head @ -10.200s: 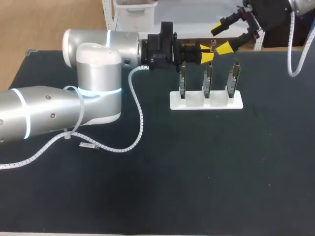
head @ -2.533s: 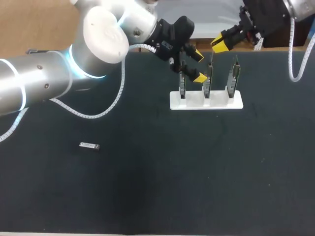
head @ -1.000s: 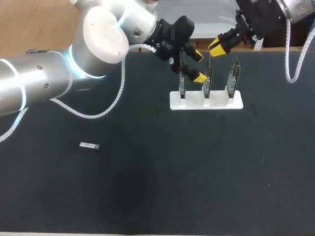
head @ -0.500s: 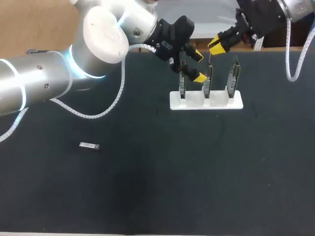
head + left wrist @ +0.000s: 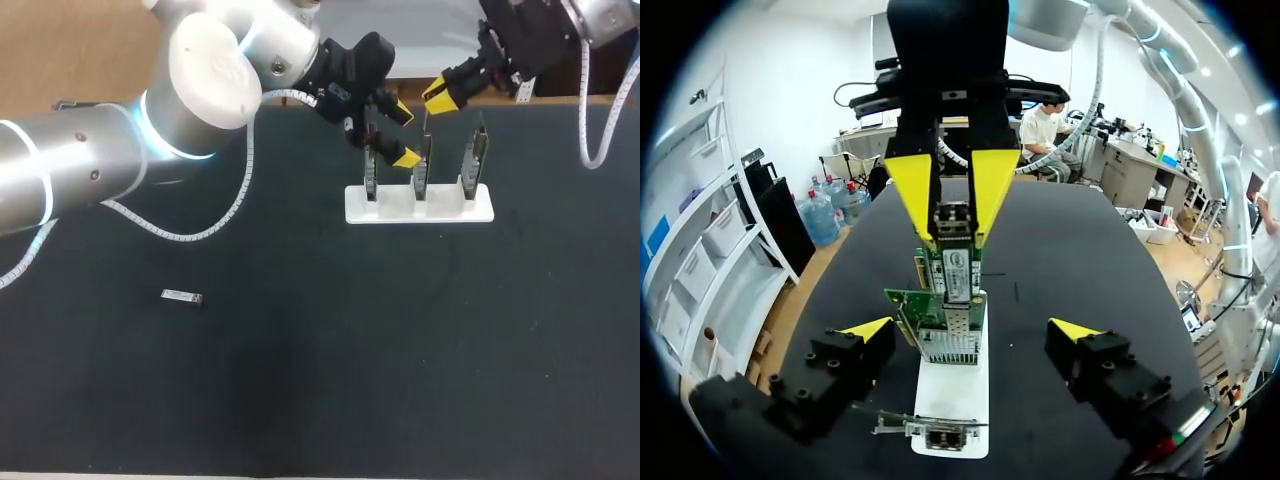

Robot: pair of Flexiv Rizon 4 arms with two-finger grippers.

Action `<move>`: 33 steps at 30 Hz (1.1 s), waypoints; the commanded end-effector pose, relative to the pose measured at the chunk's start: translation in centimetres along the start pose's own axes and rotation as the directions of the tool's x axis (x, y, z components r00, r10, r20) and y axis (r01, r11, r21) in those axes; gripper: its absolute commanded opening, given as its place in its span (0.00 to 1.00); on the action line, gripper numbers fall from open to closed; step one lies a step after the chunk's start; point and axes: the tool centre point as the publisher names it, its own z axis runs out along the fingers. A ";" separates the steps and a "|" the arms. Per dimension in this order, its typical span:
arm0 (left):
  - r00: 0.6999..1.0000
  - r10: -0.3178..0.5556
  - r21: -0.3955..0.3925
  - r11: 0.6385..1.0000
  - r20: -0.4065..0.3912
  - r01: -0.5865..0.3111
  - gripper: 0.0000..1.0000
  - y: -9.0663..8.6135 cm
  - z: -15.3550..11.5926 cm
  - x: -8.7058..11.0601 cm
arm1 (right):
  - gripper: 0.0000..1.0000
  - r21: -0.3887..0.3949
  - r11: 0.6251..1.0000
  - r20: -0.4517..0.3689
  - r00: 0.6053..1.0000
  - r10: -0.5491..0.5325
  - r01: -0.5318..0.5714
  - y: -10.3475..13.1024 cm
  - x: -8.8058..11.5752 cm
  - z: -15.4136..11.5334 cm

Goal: Pick up the optical module with the left hand, and insert it into the network port with the right hand.

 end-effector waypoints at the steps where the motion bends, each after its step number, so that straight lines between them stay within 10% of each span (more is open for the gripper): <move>1: 1.000 -0.001 0.003 1.000 -0.005 0.001 1.00 0.2 0.1 -0.1 | 0.00 -0.004 1.000 -0.001 1.000 0.000 0.000 -0.1 0.3 0.2; 33: 1.000 -0.001 0.003 1.000 -0.005 0.001 1.00 0.2 0.1 -0.1 | 0.00 0.022 0.997 -0.009 0.997 -0.077 0.077 0.2 0.2 0.2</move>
